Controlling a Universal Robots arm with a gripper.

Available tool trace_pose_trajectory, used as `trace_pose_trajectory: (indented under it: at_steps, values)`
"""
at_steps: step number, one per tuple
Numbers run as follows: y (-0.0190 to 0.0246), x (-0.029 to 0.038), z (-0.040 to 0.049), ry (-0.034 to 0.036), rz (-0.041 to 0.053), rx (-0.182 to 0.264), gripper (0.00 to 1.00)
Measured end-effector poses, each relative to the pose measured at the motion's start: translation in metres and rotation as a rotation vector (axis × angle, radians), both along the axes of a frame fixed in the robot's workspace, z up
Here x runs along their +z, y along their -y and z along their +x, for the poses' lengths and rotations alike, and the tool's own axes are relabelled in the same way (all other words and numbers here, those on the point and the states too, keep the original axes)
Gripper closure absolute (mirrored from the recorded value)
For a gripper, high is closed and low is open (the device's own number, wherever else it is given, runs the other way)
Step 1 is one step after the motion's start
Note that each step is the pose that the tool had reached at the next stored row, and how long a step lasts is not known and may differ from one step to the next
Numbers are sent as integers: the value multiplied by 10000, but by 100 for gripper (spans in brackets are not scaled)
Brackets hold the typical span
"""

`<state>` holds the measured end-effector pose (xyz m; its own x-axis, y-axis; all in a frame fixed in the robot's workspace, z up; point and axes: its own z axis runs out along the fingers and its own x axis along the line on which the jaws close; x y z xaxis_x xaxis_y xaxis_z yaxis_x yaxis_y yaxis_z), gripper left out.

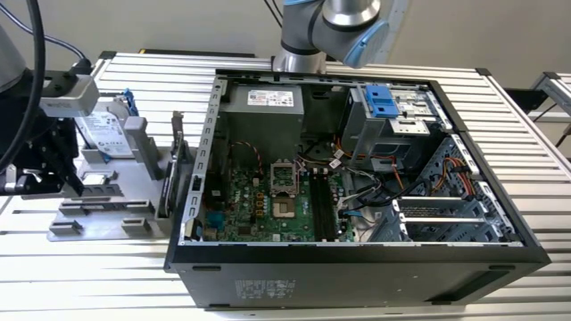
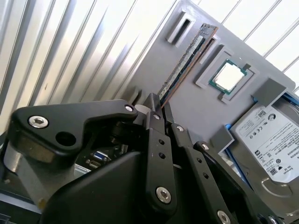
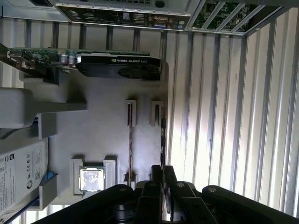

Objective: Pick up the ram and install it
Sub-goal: 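Pick up the ram and move it above insertion slot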

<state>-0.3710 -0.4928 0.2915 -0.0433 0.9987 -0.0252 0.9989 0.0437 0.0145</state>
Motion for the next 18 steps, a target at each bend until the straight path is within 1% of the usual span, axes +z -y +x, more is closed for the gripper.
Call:
trace_pose_trajectory:
  at_steps: [18]
  values:
    - [-1,166,0,1,1,1,100]
